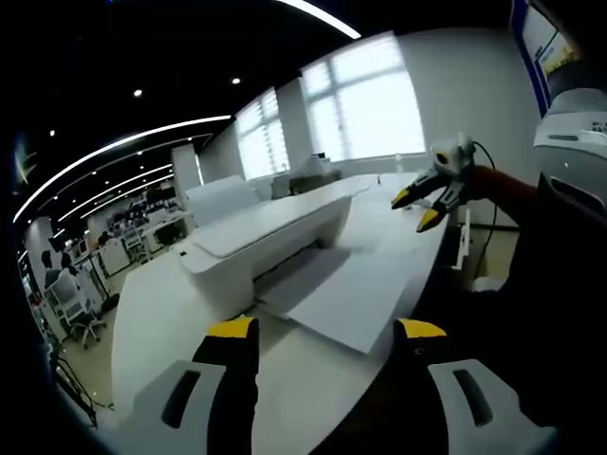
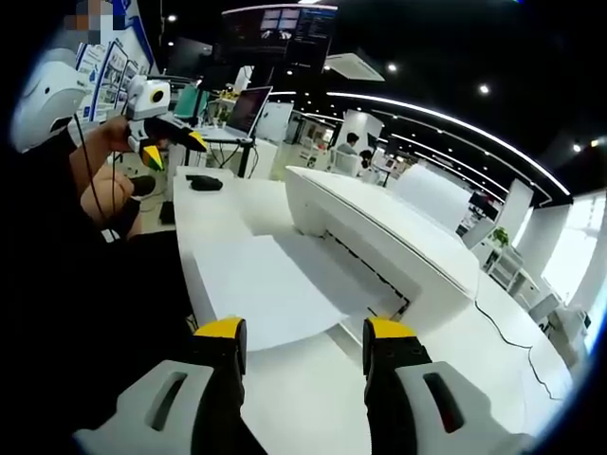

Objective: Remove the paper from the printer output slot and place it on top of the printer

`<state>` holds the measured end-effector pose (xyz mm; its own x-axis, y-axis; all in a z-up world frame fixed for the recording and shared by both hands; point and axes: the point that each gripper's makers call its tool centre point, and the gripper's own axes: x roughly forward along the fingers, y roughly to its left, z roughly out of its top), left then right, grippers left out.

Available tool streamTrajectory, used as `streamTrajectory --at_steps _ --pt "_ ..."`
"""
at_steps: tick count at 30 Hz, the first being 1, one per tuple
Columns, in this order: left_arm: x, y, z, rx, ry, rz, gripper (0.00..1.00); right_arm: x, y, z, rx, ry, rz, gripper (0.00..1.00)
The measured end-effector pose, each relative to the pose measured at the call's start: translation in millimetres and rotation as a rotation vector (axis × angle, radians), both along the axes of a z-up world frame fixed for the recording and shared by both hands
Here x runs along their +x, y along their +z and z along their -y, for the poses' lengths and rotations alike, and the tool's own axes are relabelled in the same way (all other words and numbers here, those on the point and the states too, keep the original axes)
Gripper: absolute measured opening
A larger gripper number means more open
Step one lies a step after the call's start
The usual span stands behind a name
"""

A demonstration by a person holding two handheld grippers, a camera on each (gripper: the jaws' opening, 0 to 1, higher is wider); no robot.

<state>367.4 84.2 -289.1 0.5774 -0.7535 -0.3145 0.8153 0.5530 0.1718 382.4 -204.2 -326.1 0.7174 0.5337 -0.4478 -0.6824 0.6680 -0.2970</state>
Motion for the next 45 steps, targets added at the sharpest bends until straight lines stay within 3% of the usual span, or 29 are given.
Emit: streamTrajectory --at_steps 18,45 --pt "1.5 1.4 9 0.031 -0.013 0.020 0.61 -4 2.9 0 0.002 -0.007 0.007 0.45" --pt "17.0 -16.5 24 0.084 -0.034 0.011 0.62 -4 16.8 3 -0.012 -0.008 0.025 0.45"
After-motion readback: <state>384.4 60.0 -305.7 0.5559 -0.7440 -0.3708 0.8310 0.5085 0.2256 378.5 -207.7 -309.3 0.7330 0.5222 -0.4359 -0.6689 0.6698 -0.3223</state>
